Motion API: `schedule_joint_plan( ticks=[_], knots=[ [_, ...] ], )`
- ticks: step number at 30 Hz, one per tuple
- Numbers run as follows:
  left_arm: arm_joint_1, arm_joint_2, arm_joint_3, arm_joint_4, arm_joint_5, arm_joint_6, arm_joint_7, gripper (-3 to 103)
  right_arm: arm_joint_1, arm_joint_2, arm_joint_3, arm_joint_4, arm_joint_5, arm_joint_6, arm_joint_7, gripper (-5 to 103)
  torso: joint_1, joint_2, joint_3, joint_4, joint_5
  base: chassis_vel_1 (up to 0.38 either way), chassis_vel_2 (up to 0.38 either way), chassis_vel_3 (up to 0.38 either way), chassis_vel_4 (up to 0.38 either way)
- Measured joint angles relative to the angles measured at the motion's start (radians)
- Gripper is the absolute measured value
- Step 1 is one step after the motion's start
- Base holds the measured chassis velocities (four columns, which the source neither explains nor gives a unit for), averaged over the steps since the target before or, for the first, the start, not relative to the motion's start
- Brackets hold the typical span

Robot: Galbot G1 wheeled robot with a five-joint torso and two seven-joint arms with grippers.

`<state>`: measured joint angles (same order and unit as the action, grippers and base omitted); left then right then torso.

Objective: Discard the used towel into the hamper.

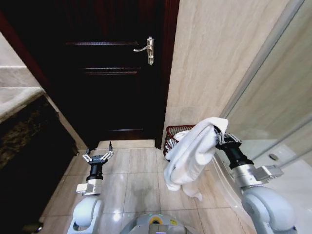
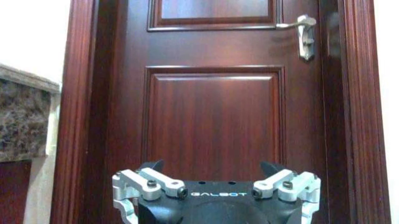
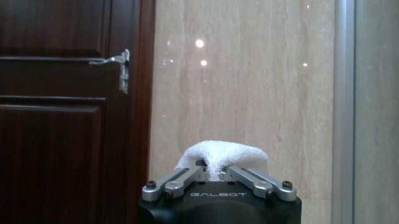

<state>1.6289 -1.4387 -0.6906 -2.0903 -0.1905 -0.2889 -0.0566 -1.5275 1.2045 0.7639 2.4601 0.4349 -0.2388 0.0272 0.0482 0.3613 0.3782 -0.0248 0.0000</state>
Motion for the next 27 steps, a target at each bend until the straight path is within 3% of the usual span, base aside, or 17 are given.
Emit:
schedule_joint_plan(
  ticks=[8,11,17,21,27],
  knots=[
    [0.0,0.028,0.005,0.006,0.01,0.031,0.005,100,0.089,0.007,-0.004,-0.01,0.003,-0.084,0.012,3,0.0,0.0,0.0,0.0,0.0,-0.009,0.009,0.005,-0.007],
    [0.001,0.041,0.009,0.018,0.019,0.035,0.006,100,0.168,-0.014,-0.005,-0.02,0.051,-0.126,0.027,3,0.0,0.0,0.0,0.0001,0.0,0.0,0.0,0.0,0.0],
    [-0.006,0.04,0.015,0.014,0.022,0.046,0.007,100,0.212,-0.031,-0.007,-0.038,0.087,-0.134,0.028,3,0.0,0.0,0.0,0.0003,0.0,0.0,0.0,0.0,0.0],
    [-0.011,0.038,0.022,-0.006,0.024,0.086,0.018,100,0.204,-0.028,-0.007,-0.047,0.09,-0.125,0.027,3,0.0,0.0,0.0,0.0001,0.0002,0.0,0.0,0.0,0.0],
    [-0.021,0.032,0.023,-0.012,0.011,0.087,0.046,100,0.201,-0.034,-0.001,-0.051,0.097,-0.12,0.029,3,0.003,0.009,0.005,0.0002,0.0002,0.0,0.0,0.0,0.0]
  ],
)
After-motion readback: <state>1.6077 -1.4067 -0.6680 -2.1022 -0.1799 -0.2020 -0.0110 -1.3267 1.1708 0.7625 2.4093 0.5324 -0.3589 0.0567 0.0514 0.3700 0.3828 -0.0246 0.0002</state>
